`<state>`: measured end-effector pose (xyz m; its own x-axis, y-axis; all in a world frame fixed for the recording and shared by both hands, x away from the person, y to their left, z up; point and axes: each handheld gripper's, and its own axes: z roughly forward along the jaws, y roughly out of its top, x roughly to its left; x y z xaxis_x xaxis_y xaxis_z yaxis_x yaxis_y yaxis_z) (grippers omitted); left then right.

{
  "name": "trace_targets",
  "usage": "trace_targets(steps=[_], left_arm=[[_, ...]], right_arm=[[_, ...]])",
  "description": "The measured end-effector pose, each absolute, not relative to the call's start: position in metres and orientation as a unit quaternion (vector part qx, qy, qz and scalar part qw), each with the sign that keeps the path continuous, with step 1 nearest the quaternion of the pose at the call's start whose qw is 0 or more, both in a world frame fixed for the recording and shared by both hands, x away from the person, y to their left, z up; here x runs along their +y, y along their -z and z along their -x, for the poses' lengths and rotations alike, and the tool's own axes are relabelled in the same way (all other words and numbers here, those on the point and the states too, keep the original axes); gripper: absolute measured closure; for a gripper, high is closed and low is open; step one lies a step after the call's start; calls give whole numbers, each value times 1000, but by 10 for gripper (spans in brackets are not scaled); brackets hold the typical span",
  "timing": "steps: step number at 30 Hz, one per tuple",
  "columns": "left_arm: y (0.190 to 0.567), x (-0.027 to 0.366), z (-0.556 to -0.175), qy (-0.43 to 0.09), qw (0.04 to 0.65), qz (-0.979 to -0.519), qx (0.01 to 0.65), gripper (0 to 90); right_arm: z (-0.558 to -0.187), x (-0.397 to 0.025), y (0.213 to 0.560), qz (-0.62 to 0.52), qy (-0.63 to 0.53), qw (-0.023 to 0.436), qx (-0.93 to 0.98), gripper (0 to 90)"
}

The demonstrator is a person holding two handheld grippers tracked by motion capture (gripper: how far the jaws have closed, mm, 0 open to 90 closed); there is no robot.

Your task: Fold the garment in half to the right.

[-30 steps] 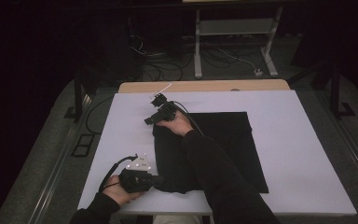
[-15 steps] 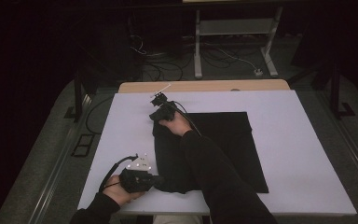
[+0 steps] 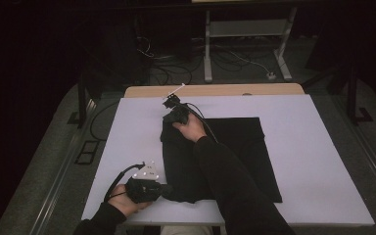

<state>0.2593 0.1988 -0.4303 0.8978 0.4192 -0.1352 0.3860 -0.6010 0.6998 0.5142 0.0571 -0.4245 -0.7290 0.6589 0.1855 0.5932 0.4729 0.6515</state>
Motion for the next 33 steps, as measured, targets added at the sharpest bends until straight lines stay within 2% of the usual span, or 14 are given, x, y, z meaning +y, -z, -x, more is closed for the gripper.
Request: trace_targets(steps=[33], left_arm=[[403,180,-252,-37,419,-883,206,838]], right_arm=[[-496,-22,382,-378,-427,63,819,856]])
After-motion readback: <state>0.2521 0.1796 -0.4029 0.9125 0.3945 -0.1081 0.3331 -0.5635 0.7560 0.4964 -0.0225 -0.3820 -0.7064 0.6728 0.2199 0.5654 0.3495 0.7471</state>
